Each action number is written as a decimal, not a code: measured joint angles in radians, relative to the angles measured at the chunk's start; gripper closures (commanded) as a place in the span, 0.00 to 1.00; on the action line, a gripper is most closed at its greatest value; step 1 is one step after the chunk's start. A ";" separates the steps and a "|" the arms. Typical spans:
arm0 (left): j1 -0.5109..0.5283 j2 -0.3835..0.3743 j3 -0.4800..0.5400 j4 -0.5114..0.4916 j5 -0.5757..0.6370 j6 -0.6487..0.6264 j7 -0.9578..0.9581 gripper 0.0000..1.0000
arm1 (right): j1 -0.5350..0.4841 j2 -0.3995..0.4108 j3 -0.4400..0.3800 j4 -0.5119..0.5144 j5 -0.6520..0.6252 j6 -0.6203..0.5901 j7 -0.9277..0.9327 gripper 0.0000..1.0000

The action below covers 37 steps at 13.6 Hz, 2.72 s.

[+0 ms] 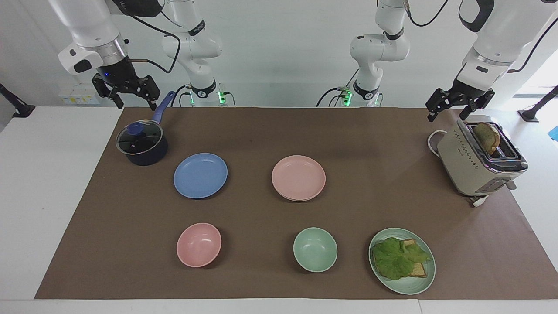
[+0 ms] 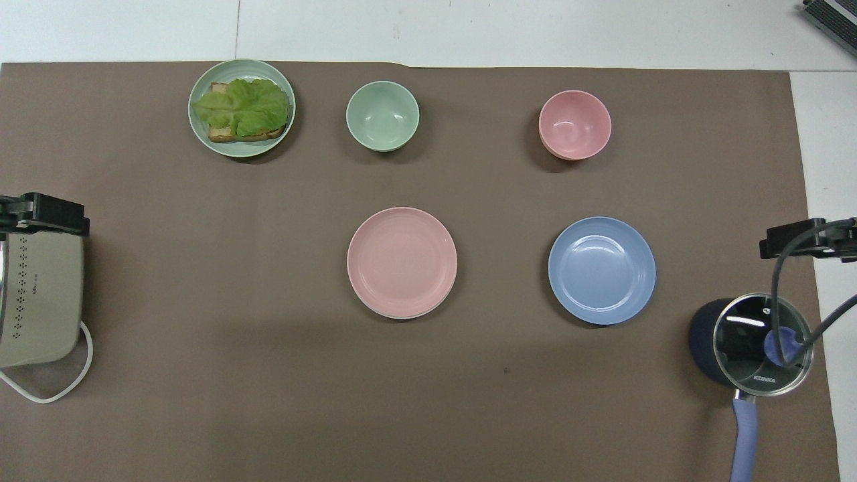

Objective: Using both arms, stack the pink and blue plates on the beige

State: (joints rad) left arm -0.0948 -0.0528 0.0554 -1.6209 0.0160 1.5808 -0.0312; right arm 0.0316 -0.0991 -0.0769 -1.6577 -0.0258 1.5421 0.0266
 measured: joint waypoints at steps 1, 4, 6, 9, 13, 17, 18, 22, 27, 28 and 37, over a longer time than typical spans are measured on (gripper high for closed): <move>0.000 0.000 0.000 0.000 0.000 0.001 0.000 0.00 | 0.000 0.000 0.000 -0.001 0.000 0.000 0.000 0.00; 0.000 0.000 -0.004 -0.001 0.000 0.001 0.000 0.00 | 0.000 0.000 0.000 -0.002 0.000 0.000 0.000 0.00; 0.000 0.000 -0.003 -0.003 0.000 0.000 0.000 0.00 | 0.000 0.000 0.000 -0.002 0.000 0.000 0.000 0.00; 0.003 0.000 0.000 -0.004 0.000 0.000 0.000 0.00 | 0.000 -0.001 0.000 -0.003 0.000 0.000 0.000 0.00; 0.003 0.000 -0.001 -0.005 0.000 0.000 0.000 0.00 | 0.000 -0.002 0.000 -0.004 0.000 0.000 0.000 0.00; 0.003 0.000 -0.001 -0.005 0.000 0.000 0.000 0.00 | 0.000 -0.003 0.000 -0.005 0.000 0.000 0.000 0.00; 0.003 0.000 -0.001 -0.005 0.000 0.000 0.000 0.00 | 0.000 -0.003 0.000 -0.005 0.000 0.000 0.000 0.00; 0.003 0.000 -0.001 -0.005 0.000 0.000 0.000 0.00 | 0.000 -0.004 0.000 -0.006 0.000 0.000 0.000 0.00; 0.003 0.000 -0.001 -0.005 0.000 0.000 0.000 0.00 | 0.000 -0.004 0.000 -0.007 0.000 0.000 0.000 0.00; 0.003 0.000 -0.001 -0.005 0.000 0.000 0.000 0.00 | 0.000 -0.004 -0.001 -0.007 0.000 0.000 0.000 0.00; 0.003 0.000 -0.001 -0.005 0.000 0.000 0.000 0.00 | -0.002 0.001 -0.003 -0.174 0.000 0.163 -0.061 0.00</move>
State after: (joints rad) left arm -0.0914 -0.0531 0.0546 -1.6257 0.0160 1.5812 -0.0314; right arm 0.0291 -0.0981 -0.0799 -1.8317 -0.0258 1.7048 -0.0341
